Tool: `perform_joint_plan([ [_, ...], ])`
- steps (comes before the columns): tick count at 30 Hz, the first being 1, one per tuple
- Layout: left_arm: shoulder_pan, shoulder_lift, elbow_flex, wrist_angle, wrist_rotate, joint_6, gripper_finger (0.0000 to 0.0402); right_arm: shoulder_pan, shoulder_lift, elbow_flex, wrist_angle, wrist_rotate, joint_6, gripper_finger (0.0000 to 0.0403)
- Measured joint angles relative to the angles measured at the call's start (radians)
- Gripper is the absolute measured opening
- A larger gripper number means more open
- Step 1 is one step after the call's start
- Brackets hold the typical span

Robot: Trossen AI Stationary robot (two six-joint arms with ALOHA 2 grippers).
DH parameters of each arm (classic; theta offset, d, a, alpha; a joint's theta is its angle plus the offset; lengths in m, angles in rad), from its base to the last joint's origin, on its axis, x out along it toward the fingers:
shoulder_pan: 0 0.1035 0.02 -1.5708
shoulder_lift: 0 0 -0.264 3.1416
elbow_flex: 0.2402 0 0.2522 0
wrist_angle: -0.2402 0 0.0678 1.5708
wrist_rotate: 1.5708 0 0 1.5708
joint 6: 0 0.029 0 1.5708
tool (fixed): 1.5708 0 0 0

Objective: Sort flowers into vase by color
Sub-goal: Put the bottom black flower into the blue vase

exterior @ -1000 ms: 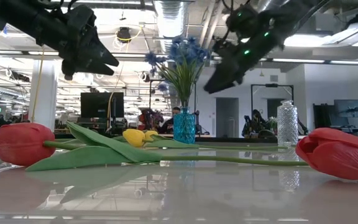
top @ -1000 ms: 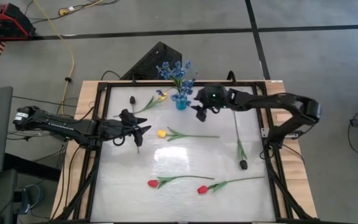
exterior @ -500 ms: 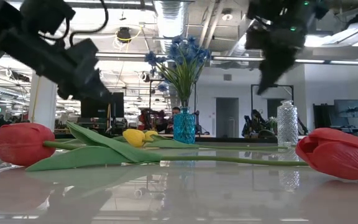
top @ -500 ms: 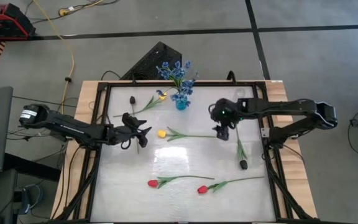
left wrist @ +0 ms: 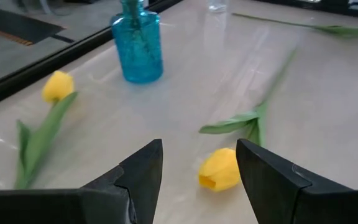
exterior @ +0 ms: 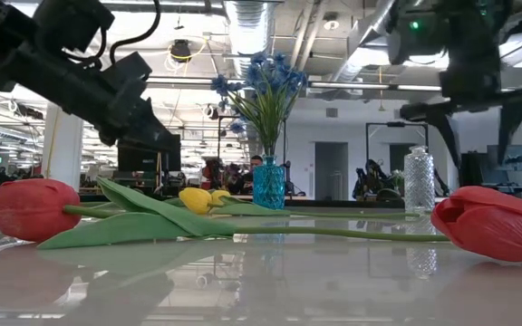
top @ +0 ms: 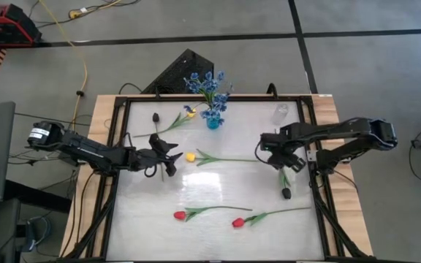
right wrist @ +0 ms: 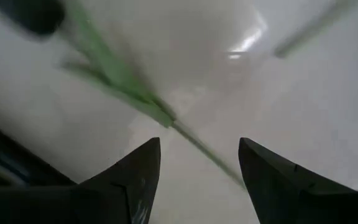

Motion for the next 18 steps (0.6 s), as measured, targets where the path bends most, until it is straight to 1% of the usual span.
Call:
perform_joint_plan([
  [3,0.0,0.0,0.0,0.001,0.013,-0.001,0.0195,0.0,0.001,-0.047,-0.004,0.028,-0.197,0.0244],
  [8,0.0,0.0,0.0,0.034,0.015,-0.003,0.0195,0.0,0.011,-0.12,0.03,0.137,-0.389,0.0244],
  [12,0.0,0.0,0.0,0.045,0.014,-0.003,0.0195,0.0,0.052,-0.16,0.084,0.148,-0.458,0.0244],
  [15,0.0,0.0,0.0,0.048,0.015,-0.008,0.0195,0.0,0.102,-0.162,0.106,0.148,-0.508,0.0244],
  [18,0.0,0.0,0.0,0.048,0.015,-0.009,0.0195,0.003,0.16,-0.161,0.164,0.149,-0.538,0.0244],
])
